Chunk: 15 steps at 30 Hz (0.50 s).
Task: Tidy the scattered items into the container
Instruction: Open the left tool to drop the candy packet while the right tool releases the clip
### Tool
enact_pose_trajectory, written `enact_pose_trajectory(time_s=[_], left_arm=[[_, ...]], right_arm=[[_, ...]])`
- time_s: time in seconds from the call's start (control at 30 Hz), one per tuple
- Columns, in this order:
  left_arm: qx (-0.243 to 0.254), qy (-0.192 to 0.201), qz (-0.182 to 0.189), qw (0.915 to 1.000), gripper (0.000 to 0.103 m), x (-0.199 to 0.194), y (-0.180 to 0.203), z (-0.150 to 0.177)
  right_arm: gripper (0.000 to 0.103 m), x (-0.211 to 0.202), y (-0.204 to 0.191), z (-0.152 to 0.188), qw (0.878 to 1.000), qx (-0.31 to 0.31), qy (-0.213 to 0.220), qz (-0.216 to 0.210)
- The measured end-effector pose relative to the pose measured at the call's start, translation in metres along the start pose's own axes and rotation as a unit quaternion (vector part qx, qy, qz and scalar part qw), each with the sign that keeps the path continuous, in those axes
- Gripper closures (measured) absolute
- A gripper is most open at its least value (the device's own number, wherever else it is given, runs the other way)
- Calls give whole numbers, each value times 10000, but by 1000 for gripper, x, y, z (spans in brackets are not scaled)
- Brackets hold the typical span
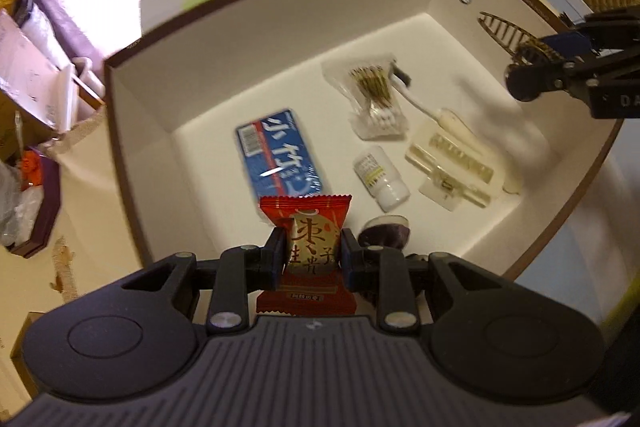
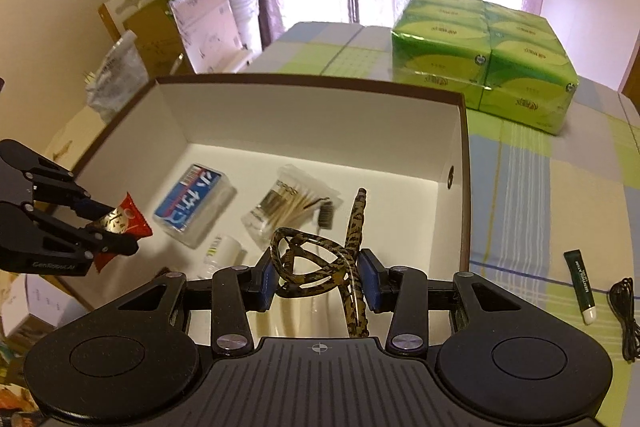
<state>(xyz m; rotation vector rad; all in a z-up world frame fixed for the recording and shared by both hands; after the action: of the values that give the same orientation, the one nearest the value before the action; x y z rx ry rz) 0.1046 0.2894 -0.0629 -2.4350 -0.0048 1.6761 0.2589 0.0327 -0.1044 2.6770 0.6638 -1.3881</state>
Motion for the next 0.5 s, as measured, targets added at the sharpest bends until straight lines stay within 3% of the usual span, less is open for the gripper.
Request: enact_pose_trajectory(time_s=[0.13,0.23,0.5], left_arm=[[14,-60,72,10000,79,7,-3,0],[-6,-34,123,9999,67,8,-7,-1],[-127,108,268,9995,67,7,-14,-4]], right_arm=[[59,6,1,1,9998,-70,-103,155],[59,11,0,0,9994,-162,-184,244],[59,31,-8,0,9937,-787,-454,662]])
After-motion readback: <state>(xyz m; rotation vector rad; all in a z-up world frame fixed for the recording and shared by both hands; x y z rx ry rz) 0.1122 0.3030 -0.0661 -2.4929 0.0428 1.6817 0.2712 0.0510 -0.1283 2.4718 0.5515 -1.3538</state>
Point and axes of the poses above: each gripper's, at about its wrist camera, not at the fingertips, and x roughly the way its jaws point, y to its right, z to its underside, the point moved 2 cm from there along x, roughly the way its jaws point, and after that the axes turned 1 degree about x, right-handed, at the moved point
